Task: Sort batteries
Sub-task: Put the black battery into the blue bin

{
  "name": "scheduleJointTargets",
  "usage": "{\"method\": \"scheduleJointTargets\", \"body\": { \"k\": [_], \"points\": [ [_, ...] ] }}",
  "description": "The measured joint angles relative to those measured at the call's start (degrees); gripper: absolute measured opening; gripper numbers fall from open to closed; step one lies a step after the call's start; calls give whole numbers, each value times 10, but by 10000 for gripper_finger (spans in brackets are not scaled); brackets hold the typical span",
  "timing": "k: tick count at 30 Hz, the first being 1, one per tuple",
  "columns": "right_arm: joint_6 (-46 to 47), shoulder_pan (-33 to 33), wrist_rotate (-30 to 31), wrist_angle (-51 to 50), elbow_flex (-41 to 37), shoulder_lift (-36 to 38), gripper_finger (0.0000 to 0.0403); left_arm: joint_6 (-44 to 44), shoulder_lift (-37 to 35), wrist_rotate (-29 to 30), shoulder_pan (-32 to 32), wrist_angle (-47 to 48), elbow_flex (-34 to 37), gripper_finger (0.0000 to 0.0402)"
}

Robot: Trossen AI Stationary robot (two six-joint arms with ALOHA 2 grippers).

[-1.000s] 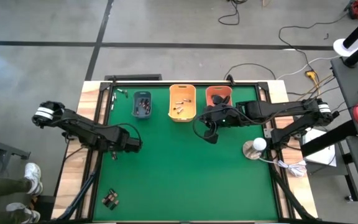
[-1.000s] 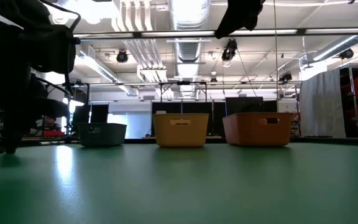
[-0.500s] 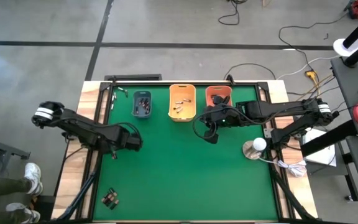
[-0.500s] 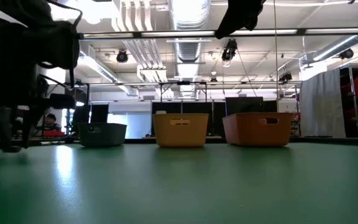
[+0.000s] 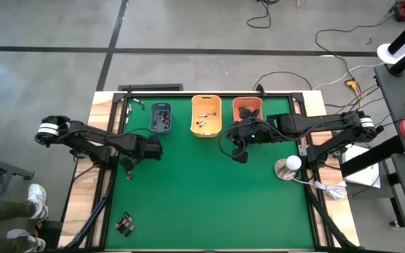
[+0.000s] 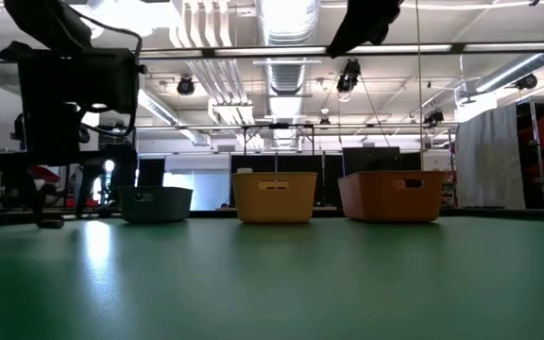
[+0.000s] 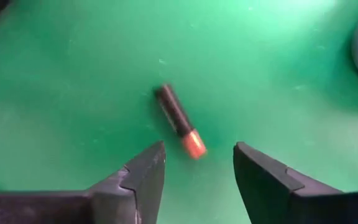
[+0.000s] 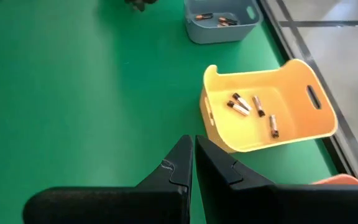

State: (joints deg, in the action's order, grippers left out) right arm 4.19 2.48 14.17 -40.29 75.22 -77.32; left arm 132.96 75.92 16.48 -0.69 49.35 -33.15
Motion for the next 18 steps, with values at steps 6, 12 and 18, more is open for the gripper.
{"method": "scheduleJointTargets", "body": {
  "k": [6,12,18],
  "points": [
    [-19,0,-25,1,0,0,13,7,20,-3,41,3,-1,171],
    [-26,0,-33,-2,0,0,13,3,49,7,90,1,-3,172],
    [-27,0,-73,-16,0,0,13,-9,81,12,96,7,-12,148]
  ]
}}
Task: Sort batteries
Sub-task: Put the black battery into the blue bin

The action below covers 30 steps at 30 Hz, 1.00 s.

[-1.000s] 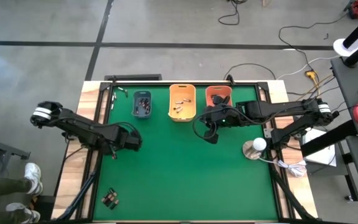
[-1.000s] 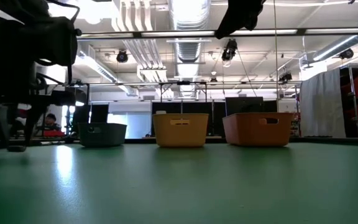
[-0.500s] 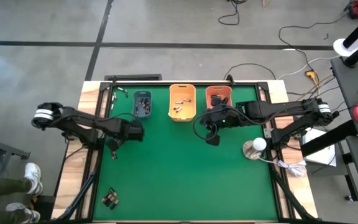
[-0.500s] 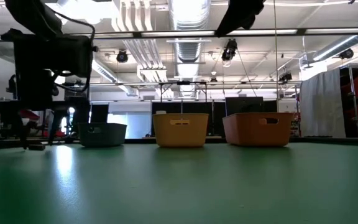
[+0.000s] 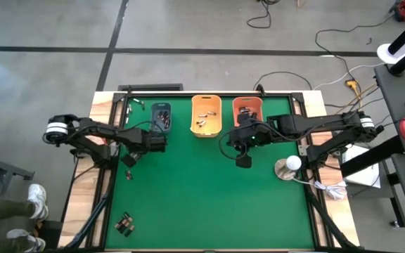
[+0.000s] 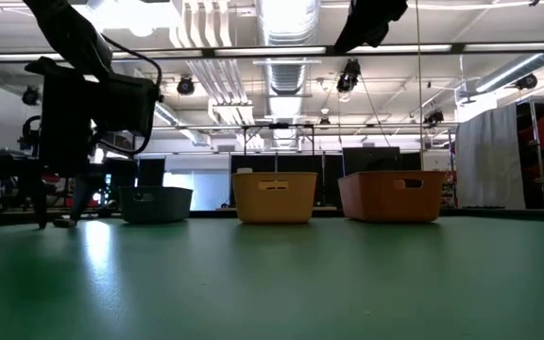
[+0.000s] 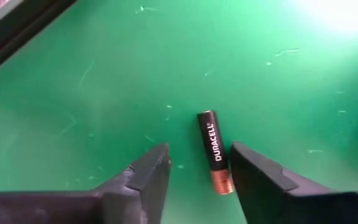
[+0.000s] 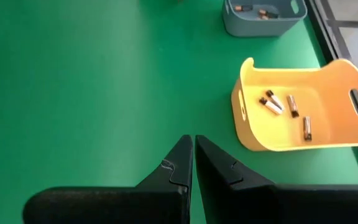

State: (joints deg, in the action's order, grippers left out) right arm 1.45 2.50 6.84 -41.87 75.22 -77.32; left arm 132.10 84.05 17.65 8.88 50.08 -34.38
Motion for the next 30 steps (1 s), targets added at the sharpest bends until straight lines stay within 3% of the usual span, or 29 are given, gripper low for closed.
{"method": "scheduleJointTargets", "body": {
  "k": [7,14,21,26,30],
  "points": [
    [-14,-2,2,-39,17,0,13,-44,30,11,0,13,-22,18],
    [-43,-2,2,-159,113,22,13,-129,5,-14,-4,35,-43,13],
    [-70,-19,23,-187,155,83,13,-361,-70,-16,-6,126,-141,6],
    [-44,-42,25,-187,155,111,13,-603,-99,-6,11,111,-230,6],
    [26,-59,53,-187,154,104,13,-776,-81,-27,73,69,-271,6]
  ]
}}
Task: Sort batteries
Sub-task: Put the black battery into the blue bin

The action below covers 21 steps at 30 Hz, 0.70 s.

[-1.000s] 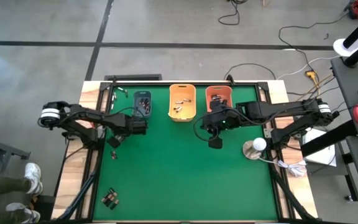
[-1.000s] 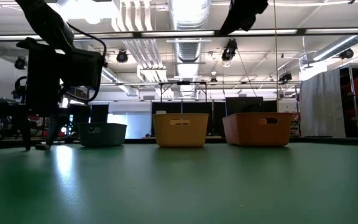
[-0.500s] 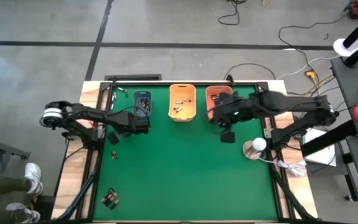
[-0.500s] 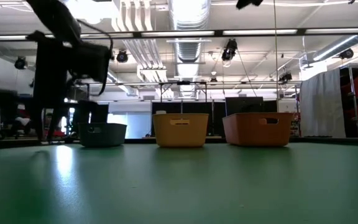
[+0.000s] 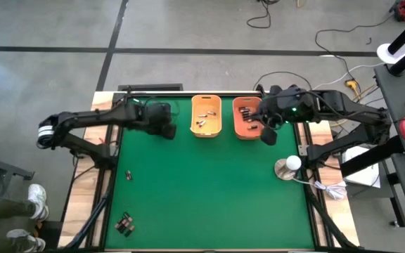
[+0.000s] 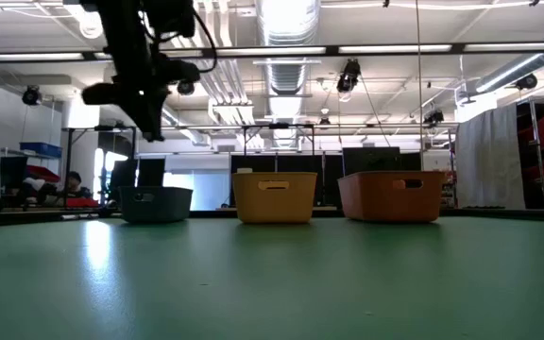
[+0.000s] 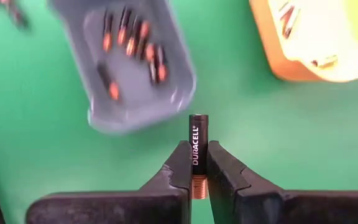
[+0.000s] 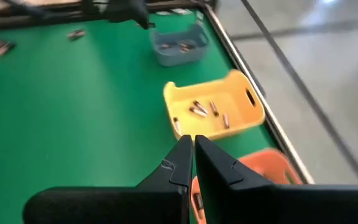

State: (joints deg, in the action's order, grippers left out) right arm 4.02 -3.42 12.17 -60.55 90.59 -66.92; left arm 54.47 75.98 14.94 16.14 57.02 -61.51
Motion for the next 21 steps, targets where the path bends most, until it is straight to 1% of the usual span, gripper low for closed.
{"method": "scheduleJointTargets", "body": {
  "k": [3,6,9,11,16,21],
  "points": [
    [72,-12,10,-4,-1,-16,13,-95,27,-6,61,-8,-10,6],
    [140,-19,10,-4,-1,-31,13,-164,64,-20,131,-25,-8,5],
    [209,-23,10,-4,-1,-46,13,-189,107,-68,188,-44,-5,5],
    [232,-23,10,-5,-1,-56,13,-200,139,-78,210,-57,-5,5],
    [232,-24,9,-6,0,-64,13,-235,202,-81,236,-90,-6,5],
    [198,-32,1,-15,30,-45,13,-264,243,-82,247,-102,-6,7]
  ]
}}
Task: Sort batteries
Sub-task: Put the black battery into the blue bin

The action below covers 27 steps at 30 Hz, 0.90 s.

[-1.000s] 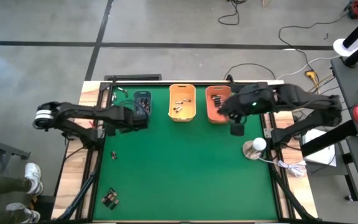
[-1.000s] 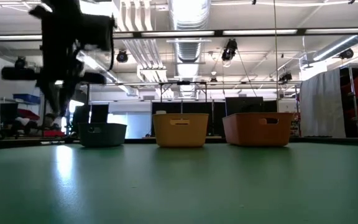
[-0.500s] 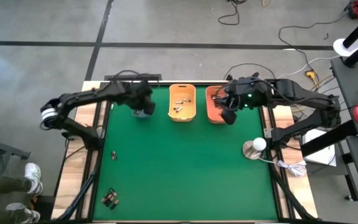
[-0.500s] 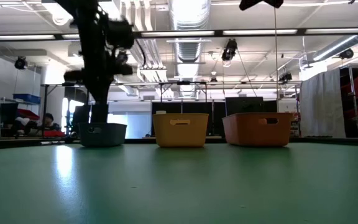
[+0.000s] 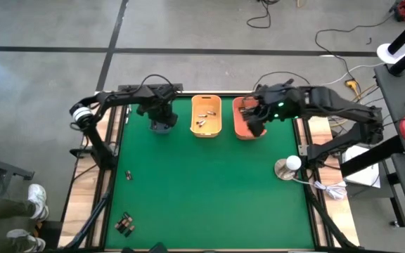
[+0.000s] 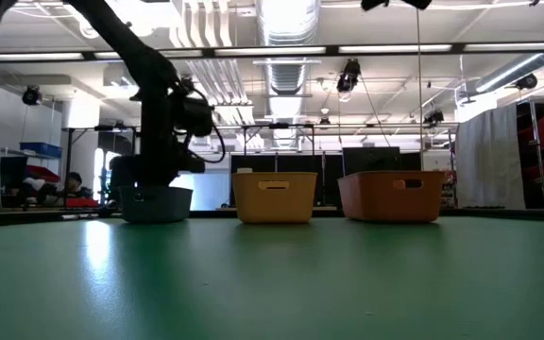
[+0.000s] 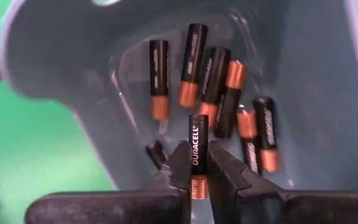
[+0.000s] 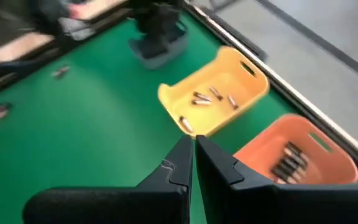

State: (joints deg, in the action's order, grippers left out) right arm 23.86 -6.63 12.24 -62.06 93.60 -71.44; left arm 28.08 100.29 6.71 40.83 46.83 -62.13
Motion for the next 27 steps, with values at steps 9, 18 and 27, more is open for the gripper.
{"method": "scheduleJointTargets", "body": {
  "k": [9,18,27],
  "points": [
    [-133,-22,-122,72,-40,76,13,-18,27,-2,1,-17,0,20],
    [-142,-27,-83,54,-60,101,13,-25,-33,-4,-3,10,0,122],
    [-232,-27,-119,171,-81,147,13,43,-222,1,-102,61,19,229]
  ]
}}
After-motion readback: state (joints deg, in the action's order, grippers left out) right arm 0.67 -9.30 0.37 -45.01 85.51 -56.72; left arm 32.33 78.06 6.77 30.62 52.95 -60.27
